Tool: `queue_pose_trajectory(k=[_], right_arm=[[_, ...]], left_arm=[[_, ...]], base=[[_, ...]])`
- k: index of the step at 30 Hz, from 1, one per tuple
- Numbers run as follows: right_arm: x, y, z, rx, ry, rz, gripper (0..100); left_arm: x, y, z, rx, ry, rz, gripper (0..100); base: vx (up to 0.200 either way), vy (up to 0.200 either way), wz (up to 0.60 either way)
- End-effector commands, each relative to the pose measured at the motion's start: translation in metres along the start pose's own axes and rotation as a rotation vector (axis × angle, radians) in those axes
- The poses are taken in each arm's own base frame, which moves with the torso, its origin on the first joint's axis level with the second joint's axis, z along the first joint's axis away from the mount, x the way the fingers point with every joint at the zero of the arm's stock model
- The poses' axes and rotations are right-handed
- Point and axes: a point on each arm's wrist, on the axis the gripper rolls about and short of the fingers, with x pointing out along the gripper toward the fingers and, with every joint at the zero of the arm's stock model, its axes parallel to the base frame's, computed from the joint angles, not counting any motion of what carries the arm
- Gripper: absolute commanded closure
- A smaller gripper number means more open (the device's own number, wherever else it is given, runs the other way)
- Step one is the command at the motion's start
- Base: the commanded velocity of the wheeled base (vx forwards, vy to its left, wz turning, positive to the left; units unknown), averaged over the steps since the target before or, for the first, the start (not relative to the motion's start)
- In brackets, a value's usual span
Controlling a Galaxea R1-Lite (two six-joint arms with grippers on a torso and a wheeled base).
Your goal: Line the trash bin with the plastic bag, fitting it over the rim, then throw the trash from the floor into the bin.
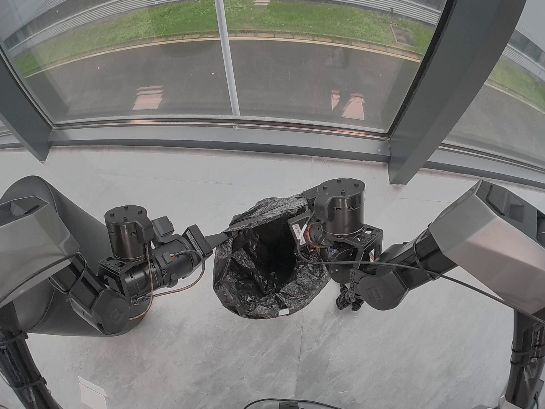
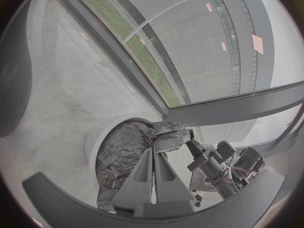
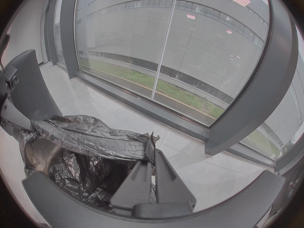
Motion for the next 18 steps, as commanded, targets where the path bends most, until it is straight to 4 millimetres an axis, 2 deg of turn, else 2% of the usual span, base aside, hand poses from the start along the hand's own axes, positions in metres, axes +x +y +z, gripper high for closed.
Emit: queue_pose_trajectory(k=[1,9,18], right_arm=[[-0.004,-0.003,0.004,0.004,-0.004,-0.005,100],[0.001,-0.004,0.002,0.001,-0.002,-0.017,100],[0.029,0.006,-0.005,0.018,-0.021,-0.029,100]], left_arm=[[0.004,0.007,-0.001,-0.007,0.009,0.013,100],[0.009,0.012,0.006,0.003,-0.012,0.015,100],[0.013,0.017,0.021,0.029,-0.041,0.005,100]], base=[[0.0,0.0,0.0],[0.0,0.0,0.0],[0.0,0.0,0.0]])
